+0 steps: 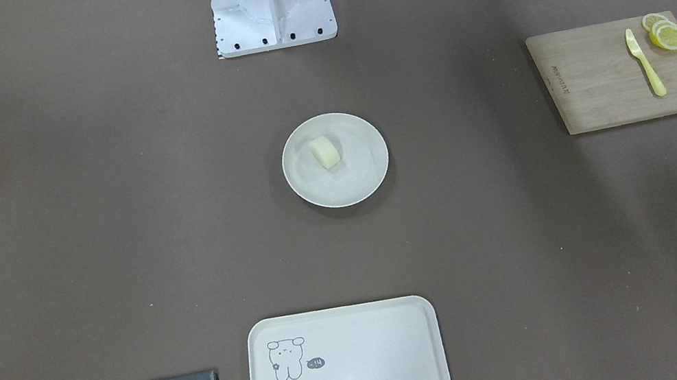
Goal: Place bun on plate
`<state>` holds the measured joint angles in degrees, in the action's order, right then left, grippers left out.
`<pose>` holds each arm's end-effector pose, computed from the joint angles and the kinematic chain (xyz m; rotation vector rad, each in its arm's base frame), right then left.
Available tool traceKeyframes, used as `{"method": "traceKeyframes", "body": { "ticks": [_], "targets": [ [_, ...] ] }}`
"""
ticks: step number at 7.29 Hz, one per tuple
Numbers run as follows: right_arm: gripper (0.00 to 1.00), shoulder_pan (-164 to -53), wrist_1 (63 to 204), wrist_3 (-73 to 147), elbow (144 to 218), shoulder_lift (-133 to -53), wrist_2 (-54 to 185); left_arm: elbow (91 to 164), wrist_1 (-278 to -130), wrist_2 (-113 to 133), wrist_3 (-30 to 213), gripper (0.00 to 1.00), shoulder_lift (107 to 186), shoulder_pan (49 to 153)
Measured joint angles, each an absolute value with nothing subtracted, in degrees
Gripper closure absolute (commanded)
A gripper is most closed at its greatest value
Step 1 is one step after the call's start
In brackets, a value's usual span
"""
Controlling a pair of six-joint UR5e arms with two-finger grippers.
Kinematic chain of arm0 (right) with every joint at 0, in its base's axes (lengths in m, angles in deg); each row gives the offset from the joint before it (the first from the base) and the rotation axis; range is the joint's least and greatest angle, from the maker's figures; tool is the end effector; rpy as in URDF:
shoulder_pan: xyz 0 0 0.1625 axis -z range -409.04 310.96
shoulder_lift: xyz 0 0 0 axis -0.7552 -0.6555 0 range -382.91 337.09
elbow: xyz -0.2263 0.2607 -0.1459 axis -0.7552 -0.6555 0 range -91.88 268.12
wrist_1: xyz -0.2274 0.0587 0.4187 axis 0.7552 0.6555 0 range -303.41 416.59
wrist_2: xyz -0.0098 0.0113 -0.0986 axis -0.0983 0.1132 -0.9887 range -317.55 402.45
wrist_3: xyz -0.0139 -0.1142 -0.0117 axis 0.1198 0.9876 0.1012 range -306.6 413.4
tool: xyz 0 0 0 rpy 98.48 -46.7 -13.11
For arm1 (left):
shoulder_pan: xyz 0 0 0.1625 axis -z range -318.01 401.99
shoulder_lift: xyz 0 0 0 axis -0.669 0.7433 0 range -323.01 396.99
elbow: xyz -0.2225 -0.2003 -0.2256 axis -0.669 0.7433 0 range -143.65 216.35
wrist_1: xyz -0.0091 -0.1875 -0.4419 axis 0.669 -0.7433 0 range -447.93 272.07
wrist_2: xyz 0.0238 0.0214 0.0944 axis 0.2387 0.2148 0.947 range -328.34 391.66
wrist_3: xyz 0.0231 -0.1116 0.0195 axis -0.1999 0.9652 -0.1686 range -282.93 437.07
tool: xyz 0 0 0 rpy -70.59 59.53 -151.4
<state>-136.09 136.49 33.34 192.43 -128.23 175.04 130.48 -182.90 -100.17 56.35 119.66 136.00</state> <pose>0.0305 -0.4762 0.6004 0.0002 -0.7586 0.2252 -0.0921 -0.5097 0.6431 0.1858 0.7094 0.2899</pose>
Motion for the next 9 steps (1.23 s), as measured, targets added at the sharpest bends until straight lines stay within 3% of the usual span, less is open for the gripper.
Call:
{"method": "traceKeyframes", "body": {
  "ticks": [9],
  "targets": [
    [0.0, -132.0, 145.1, 44.3, 194.6, -126.4, 170.8, 131.0, -183.0, -99.6, 56.2, 0.03, 119.6, 136.0]
  ]
}}
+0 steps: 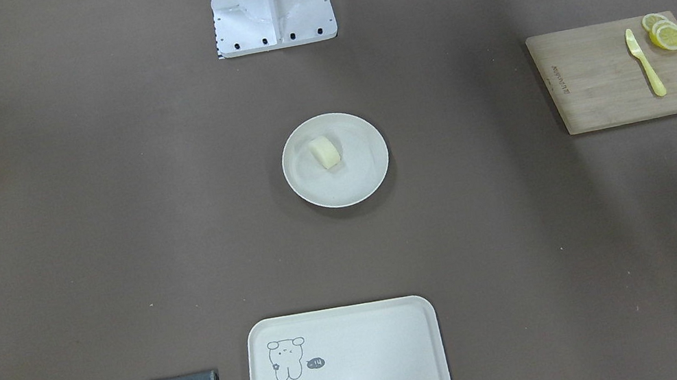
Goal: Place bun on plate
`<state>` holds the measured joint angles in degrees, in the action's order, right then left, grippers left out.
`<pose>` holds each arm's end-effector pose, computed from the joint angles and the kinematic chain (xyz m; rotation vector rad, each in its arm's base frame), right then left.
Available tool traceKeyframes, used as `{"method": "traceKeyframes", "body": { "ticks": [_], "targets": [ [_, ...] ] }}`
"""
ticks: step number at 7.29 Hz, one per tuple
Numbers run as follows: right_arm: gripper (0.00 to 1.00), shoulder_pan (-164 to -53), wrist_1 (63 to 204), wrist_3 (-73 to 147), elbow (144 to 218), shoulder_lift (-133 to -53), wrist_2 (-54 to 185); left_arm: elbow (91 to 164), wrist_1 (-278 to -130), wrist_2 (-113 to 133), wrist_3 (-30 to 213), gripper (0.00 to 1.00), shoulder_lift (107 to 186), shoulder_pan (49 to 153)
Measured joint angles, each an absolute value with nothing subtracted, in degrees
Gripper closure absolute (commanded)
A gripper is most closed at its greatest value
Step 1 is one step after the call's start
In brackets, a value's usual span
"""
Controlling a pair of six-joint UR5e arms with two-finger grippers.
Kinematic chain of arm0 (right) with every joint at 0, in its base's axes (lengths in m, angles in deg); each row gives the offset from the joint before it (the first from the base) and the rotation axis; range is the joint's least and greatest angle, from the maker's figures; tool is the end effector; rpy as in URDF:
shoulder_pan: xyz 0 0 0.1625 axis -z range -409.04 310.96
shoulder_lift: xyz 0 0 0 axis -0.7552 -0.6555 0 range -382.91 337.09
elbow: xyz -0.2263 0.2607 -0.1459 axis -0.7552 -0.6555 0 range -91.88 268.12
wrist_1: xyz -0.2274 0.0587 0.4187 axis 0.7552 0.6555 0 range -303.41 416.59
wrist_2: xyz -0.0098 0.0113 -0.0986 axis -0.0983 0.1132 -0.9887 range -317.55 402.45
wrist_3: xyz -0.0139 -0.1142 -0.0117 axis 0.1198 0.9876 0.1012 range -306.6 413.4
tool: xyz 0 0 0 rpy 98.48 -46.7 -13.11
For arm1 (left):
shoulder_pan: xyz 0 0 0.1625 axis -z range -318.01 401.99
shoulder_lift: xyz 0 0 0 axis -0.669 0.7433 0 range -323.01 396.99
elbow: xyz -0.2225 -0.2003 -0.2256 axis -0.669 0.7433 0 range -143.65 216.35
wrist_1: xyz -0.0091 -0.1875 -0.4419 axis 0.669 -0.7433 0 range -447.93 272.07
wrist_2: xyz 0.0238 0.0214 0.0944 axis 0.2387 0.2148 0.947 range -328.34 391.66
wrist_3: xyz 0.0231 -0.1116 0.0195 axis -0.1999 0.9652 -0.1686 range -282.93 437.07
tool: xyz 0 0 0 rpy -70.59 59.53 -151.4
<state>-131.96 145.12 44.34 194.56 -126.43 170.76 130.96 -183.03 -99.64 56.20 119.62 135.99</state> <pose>0.0020 -0.4833 0.5862 -0.0209 -0.6720 0.0076 -0.0928 -0.5105 0.6392 0.1941 0.6981 0.2963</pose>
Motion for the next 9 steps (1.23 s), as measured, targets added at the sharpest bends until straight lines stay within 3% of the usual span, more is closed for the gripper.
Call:
{"method": "traceKeyframes", "body": {
  "ticks": [9],
  "targets": [
    [0.0, -131.9, 145.1, 44.3, 194.6, -126.3, 171.5, 131.0, -183.0, -99.6, 56.1, 0.03, 120.0, 135.9]
  ]
}}
